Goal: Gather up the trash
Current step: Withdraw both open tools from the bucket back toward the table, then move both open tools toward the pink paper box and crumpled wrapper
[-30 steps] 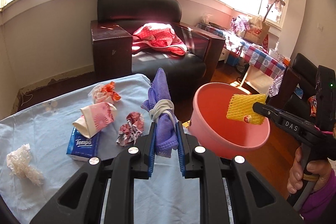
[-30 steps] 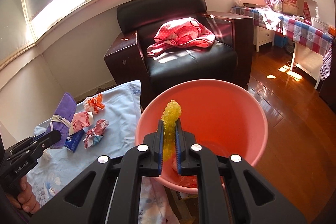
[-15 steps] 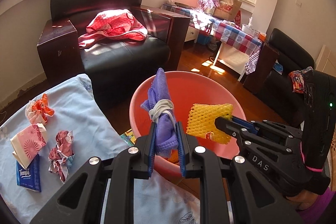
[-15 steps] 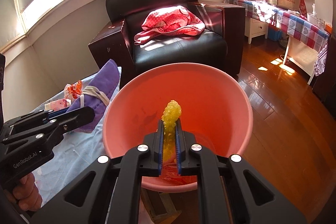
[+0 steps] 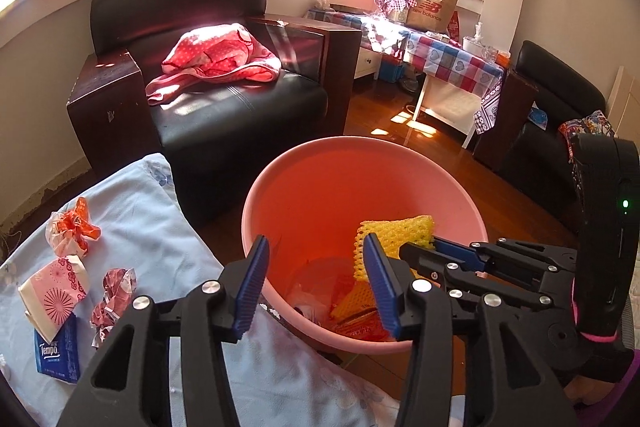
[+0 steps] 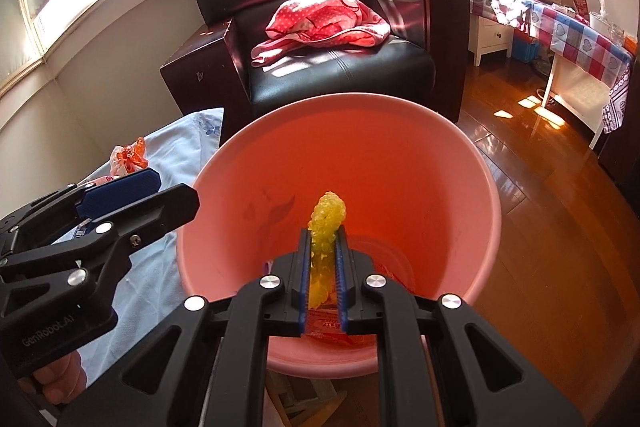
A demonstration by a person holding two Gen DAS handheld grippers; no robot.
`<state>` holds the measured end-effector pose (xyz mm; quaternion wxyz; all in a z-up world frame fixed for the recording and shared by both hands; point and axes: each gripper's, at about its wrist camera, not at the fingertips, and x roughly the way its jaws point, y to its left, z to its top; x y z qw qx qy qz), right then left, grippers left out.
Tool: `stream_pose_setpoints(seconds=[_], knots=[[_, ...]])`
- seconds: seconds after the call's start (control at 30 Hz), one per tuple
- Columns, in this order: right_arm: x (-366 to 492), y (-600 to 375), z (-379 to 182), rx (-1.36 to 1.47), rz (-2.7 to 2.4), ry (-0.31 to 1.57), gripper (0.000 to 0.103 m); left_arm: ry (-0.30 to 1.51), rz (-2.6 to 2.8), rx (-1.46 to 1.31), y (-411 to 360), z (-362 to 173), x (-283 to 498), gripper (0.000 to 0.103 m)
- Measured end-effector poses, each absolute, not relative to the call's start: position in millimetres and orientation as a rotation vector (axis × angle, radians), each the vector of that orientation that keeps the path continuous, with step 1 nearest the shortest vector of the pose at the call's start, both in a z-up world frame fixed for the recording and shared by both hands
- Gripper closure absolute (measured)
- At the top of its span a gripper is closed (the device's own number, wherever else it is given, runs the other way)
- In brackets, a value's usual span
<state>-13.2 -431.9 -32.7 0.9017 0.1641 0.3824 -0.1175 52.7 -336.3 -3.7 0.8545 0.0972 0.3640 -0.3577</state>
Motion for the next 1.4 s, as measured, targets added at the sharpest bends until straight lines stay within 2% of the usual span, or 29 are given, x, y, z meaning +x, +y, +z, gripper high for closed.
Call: stream_pose_setpoints(seconds=[0.03, 0.1, 0.43, 0.8, 1.23, 1.33, 1.4], knots=[[-12.7, -432.2, -34.0, 0.341, -0.243, 0.795, 0.074, 0.768, -0.751, 0.200, -335.1, -3.7, 53.4, 0.052], [-12.3, -432.5, -35.5, 0.342, -0.241, 0.799, 0.073, 0.772, -0.752, 0.190, -332.1, -3.1, 54.6, 0.051], [-13.7, -427.1, -29.2, 0.281, -0.241, 0.793, 0.073, 0.703, -0.668, 0.164, -280.0, 21.5, 46.6, 0.050], [-18.3, -403.8, 1.7, 0.203, -0.197, 0.687, 0.073, 0.632, -0.449, 0.049, -164.5, 53.5, 31.8, 0.047], [-23.3, -366.3, 34.5, 0.134, -0.140, 0.613, 0.073, 0.623, -0.193, -0.096, -24.2, 53.6, 3.6, 0.046], [-21.4, -350.9, 34.9, 0.127, -0.106, 0.622, 0.073, 0.629, -0.151, -0.129, -2.3, 48.4, -1.9, 0.038], [-19.7, -339.8, 33.7, 0.126, -0.079, 0.633, 0.073, 0.633, -0.129, -0.145, 12.6, 43.5, -7.1, 0.036]])
